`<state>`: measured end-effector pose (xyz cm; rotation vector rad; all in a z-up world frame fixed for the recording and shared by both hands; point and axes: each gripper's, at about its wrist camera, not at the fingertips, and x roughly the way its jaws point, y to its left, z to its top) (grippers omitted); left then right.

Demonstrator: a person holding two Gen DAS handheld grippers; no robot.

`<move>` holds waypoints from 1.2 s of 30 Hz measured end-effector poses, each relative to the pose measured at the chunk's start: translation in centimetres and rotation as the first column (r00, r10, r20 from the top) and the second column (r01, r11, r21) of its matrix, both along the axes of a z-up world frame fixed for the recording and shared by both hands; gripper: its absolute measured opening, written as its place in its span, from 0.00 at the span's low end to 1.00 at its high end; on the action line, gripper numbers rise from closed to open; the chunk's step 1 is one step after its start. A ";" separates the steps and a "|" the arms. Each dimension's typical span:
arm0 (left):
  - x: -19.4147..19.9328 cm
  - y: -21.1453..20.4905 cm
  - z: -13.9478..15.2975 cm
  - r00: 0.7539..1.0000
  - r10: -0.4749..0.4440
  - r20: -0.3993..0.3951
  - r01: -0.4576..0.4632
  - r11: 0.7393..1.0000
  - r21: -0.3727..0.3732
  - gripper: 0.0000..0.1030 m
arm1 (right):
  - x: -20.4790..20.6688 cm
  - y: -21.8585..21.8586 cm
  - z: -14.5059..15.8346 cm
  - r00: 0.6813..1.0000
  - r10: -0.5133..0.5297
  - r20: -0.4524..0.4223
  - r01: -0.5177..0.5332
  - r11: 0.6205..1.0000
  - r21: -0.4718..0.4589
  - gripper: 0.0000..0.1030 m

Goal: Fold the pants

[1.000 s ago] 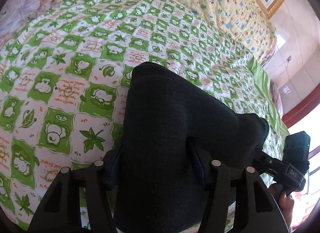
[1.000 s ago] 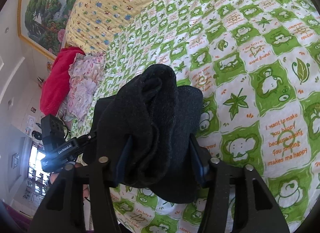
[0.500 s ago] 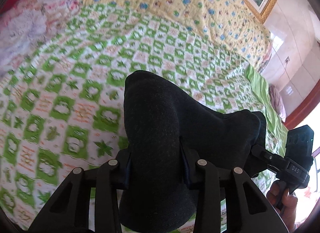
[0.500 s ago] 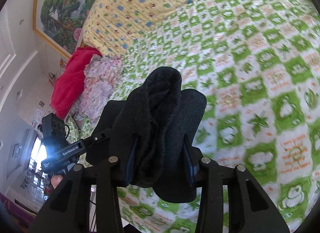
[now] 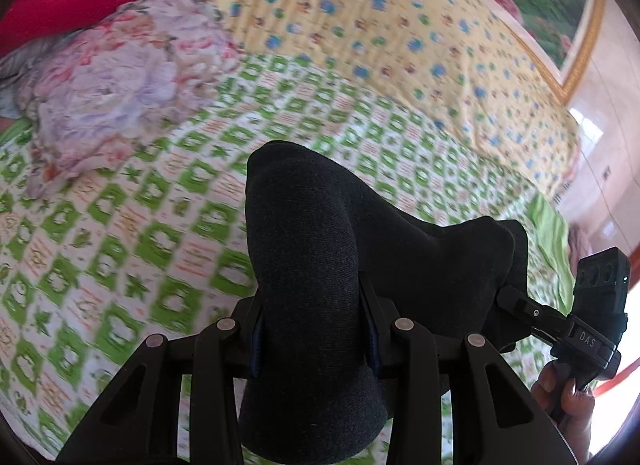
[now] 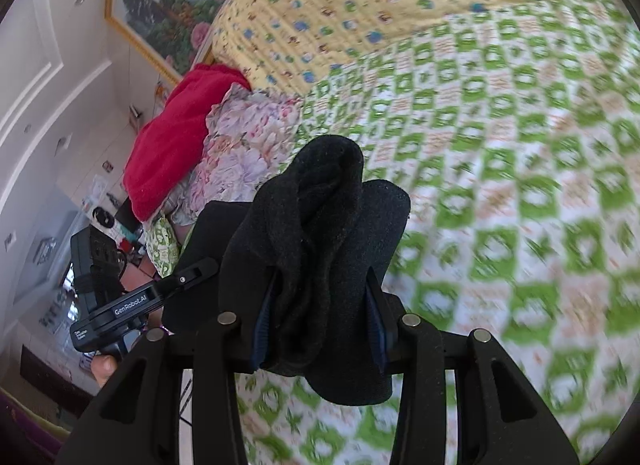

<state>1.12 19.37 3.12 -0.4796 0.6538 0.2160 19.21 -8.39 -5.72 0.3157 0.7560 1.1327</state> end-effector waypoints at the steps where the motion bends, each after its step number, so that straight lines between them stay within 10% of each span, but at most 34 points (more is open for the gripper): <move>1: 0.1 0.8 0.0 1.000 0.018 -0.002 -0.018 1.000 0.003 0.37 | 0.3 0.8 0.1 1.000 0.009 0.009 -0.009 1.000 -0.007 0.41; 25: 3.3 8.6 -2.6 0.976 0.211 -0.050 -0.210 0.977 0.019 0.37 | 6.7 14.9 0.4 0.980 0.169 0.102 -0.156 0.980 -0.125 0.43; 36: 3.1 8.2 -4.5 0.970 0.221 -0.103 -0.216 0.975 0.058 0.66 | 7.7 14.4 -1.1 0.980 0.149 0.135 -0.122 0.973 -0.195 0.58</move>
